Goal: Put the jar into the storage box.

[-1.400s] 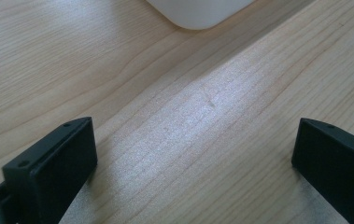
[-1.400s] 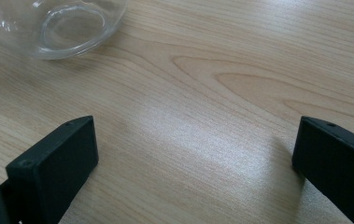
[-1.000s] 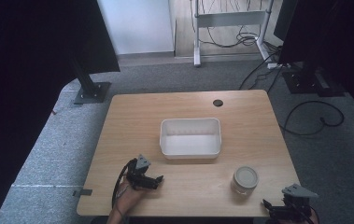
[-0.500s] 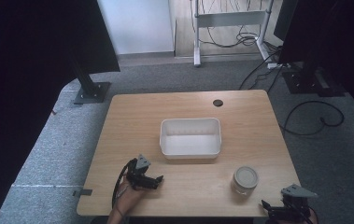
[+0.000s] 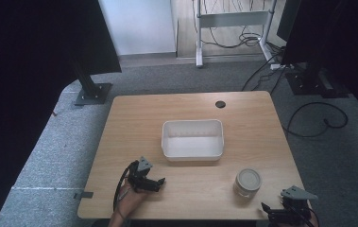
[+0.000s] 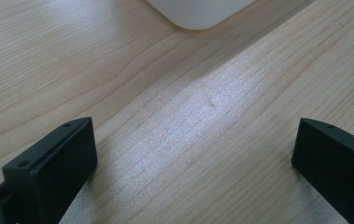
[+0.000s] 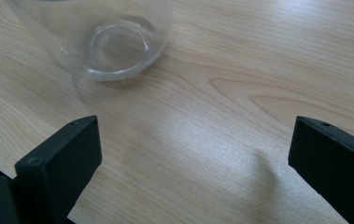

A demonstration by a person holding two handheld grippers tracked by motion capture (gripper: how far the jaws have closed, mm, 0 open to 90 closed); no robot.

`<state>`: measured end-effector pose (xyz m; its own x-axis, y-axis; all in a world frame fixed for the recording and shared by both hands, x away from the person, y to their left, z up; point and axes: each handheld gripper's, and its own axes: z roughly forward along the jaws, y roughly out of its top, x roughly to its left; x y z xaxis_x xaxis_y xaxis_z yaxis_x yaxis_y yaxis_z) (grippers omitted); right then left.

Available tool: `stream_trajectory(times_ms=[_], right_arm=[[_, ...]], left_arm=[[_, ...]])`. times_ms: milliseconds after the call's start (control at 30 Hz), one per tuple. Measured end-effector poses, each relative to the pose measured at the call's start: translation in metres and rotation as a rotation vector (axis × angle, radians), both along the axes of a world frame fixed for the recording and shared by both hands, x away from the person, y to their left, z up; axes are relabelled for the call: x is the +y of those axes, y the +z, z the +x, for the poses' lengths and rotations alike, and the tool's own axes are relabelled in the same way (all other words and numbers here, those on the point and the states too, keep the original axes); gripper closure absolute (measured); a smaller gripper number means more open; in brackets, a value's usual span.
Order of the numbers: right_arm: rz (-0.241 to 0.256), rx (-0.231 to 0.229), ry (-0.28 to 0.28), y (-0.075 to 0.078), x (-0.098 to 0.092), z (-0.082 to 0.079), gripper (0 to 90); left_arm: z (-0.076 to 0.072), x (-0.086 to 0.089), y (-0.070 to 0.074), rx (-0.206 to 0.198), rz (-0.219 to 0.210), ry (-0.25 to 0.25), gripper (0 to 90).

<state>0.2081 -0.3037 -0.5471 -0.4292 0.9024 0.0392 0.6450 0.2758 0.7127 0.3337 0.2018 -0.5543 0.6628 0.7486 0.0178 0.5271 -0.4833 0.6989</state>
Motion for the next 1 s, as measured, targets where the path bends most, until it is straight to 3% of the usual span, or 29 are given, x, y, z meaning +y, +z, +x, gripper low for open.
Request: stream_trajectory(times_ms=[1000], right_arm=[[0.028, -0.06, 0.087, 0.019, 0.028, 0.007, 2.5]], left_arm=[[0.0, 0.0, 0.0, 0.0, 0.001, 0.005, 0.0]])
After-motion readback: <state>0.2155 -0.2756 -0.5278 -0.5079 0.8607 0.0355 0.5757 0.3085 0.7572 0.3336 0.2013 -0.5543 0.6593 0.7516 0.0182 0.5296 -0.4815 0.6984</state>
